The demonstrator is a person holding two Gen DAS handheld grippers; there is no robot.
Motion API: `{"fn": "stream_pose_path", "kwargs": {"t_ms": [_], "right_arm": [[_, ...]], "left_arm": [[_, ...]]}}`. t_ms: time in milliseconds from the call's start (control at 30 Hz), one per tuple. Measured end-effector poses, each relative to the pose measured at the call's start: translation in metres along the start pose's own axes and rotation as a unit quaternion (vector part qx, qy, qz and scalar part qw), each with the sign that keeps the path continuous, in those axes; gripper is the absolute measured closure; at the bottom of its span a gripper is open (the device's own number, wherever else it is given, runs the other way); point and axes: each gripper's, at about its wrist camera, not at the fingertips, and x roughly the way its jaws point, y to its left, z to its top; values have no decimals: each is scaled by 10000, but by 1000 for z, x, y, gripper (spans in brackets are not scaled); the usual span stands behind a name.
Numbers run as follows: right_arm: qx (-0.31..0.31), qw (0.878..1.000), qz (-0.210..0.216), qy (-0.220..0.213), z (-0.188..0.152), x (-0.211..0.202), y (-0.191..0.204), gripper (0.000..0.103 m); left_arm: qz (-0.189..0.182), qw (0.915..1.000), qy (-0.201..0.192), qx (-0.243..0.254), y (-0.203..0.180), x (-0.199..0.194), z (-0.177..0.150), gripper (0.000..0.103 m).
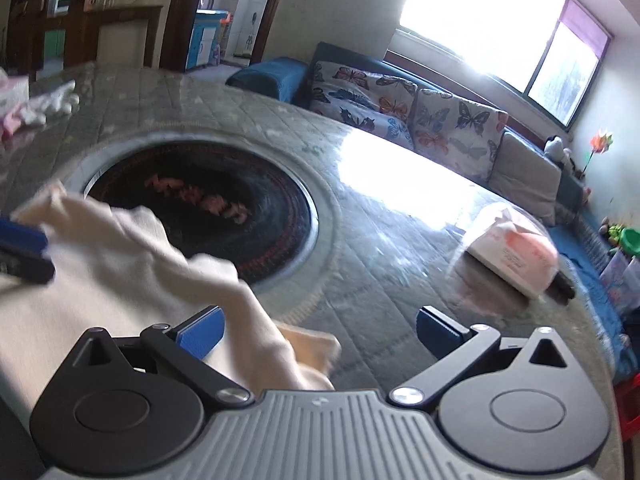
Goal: Fold clothes
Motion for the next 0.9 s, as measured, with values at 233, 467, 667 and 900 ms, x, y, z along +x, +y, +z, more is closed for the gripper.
{"fn": "stream_pose_path", "kwargs": {"t_ms": [233, 467, 667, 900], "right_arm": [[259, 9995, -173, 110, -11, 0, -15, 0], [232, 9996, -17, -140, -14, -26, -19, 0], [229, 9995, -144, 134, -30, -15, -19, 0], [233, 9996, -85, -158, -25, -31, -23, 0]], "left_arm": [[-11, 10000, 7, -25, 0, 0, 0, 61], [-1, 10000, 8, 7, -3, 1, 0, 55], [10, 10000, 14, 40, -3, 1, 0, 55], [38, 9999, 5, 99, -6, 1, -1, 52]]}}
